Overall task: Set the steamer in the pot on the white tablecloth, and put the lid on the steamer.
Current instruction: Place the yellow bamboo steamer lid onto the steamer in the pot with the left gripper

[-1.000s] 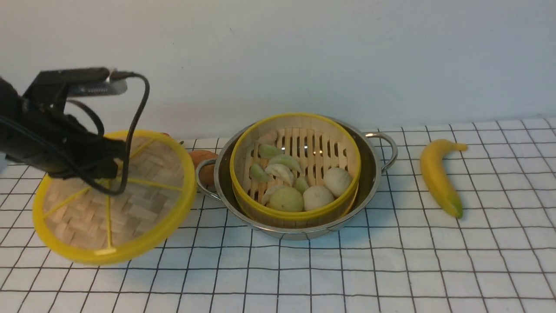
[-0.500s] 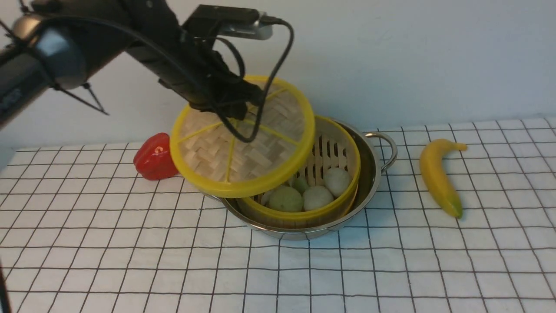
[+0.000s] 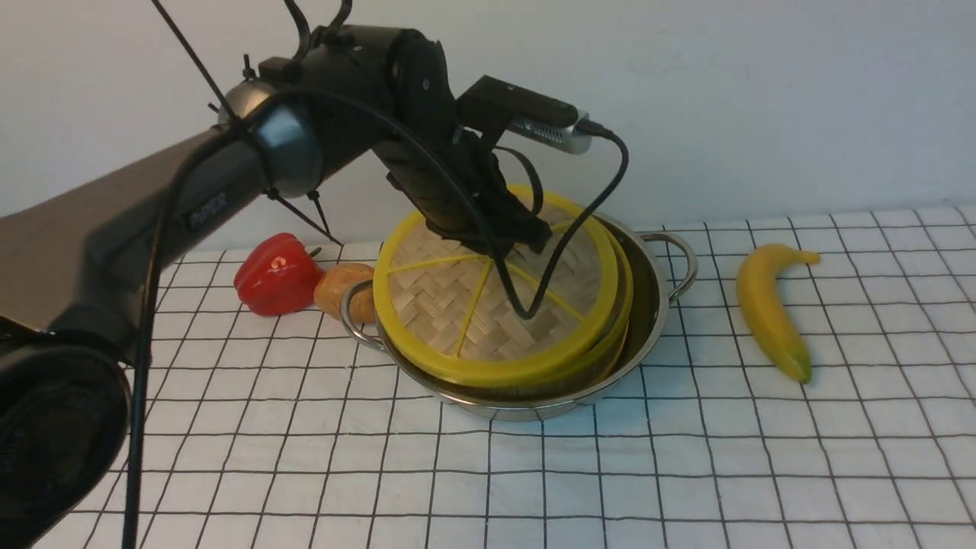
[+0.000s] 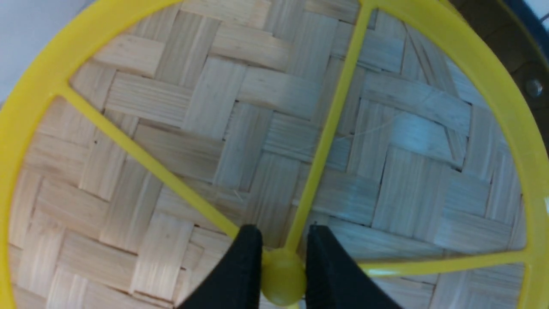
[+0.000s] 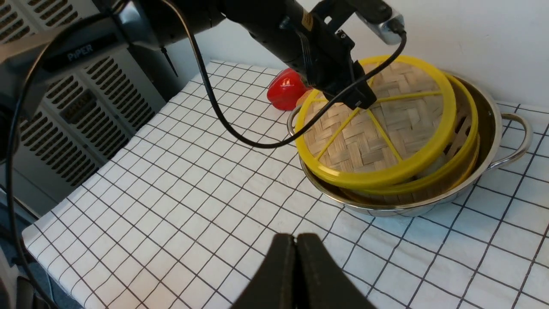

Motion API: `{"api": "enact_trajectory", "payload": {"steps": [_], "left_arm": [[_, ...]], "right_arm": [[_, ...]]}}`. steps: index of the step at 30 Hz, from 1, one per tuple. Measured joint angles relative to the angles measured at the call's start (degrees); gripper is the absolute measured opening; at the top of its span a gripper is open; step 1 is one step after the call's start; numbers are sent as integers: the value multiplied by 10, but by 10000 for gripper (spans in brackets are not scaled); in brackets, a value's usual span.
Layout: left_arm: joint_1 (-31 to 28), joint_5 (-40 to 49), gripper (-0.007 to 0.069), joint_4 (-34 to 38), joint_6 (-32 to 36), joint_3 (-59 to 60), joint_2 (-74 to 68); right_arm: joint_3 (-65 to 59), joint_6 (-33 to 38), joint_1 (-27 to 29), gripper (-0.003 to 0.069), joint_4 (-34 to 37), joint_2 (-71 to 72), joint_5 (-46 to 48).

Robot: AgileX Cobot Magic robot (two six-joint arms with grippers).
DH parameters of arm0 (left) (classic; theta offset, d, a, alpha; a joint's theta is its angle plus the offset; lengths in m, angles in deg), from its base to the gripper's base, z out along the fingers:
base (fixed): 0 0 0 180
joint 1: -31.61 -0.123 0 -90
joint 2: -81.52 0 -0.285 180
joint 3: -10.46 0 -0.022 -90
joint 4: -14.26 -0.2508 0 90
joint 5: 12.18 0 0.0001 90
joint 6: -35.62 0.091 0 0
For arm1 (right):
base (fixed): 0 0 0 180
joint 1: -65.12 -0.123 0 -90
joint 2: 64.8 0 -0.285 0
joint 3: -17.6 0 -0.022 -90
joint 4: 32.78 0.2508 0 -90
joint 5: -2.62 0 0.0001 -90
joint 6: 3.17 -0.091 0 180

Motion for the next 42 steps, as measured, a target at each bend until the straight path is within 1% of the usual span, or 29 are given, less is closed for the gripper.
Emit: {"api": "enact_trajectory", "payload": {"steps": [16, 27, 42], "left_arm": [[0, -25, 123, 1, 6, 0, -15], [0, -40, 123, 37, 27, 0, -16], [0, -49, 123, 38, 42, 0, -16]], "right_arm": [[0, 1, 0, 9, 2, 0, 0], [0, 2, 0, 12, 6, 0, 0], [0, 3, 0, 19, 16, 0, 0]]}}
